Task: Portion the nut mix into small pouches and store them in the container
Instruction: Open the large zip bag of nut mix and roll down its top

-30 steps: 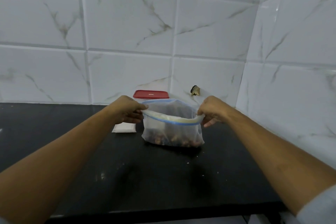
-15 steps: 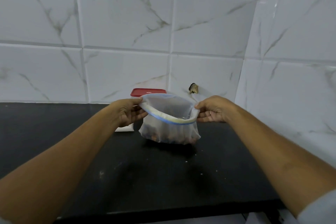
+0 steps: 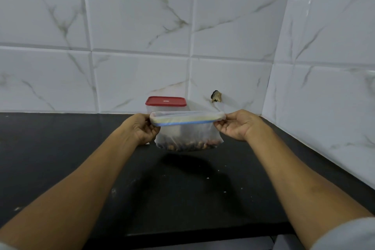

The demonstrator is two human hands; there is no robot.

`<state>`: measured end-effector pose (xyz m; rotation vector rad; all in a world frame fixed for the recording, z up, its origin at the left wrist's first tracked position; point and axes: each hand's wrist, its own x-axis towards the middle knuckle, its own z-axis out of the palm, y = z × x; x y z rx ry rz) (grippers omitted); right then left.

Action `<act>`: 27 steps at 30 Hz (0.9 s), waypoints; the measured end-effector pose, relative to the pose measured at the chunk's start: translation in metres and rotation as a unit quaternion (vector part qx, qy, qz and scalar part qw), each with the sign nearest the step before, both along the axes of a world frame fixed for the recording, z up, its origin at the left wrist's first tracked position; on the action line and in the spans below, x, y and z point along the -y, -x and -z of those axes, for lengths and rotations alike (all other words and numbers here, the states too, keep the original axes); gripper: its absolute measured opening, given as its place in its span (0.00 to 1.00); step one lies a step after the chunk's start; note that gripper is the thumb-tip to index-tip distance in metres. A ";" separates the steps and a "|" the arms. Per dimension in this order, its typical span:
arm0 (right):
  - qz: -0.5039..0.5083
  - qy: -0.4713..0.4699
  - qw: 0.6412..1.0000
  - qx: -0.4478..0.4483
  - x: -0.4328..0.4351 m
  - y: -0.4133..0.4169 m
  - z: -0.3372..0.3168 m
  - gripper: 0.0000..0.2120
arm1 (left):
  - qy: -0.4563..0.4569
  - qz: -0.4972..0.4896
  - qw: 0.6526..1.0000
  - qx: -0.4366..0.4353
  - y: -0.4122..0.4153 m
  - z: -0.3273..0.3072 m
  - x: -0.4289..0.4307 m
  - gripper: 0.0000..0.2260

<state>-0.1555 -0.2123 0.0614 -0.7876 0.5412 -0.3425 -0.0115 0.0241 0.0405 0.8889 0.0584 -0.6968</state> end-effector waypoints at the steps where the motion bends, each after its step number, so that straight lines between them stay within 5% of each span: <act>1: 0.011 -0.009 1.000 0.003 -0.002 -0.002 0.001 0.12 | 0.001 0.002 1.000 -0.002 0.000 0.002 0.002 0.09; 8: 0.014 0.026 0.999 -0.015 -0.011 -0.003 0.014 0.07 | -0.161 0.043 0.976 0.142 -0.001 0.020 0.006 0.10; 17: -0.008 0.030 1.000 -0.003 -0.009 0.003 0.013 0.13 | -0.323 0.079 0.909 0.250 0.001 0.010 0.006 0.13; 22: -0.032 0.077 0.995 -0.049 -0.002 0.007 0.022 0.13 | -0.233 0.067 0.958 0.150 -0.001 0.001 0.002 0.07; 27: -0.104 0.304 0.934 -0.157 -0.002 0.009 0.026 0.12 | -0.150 0.044 0.982 0.105 -0.001 0.002 0.010 0.08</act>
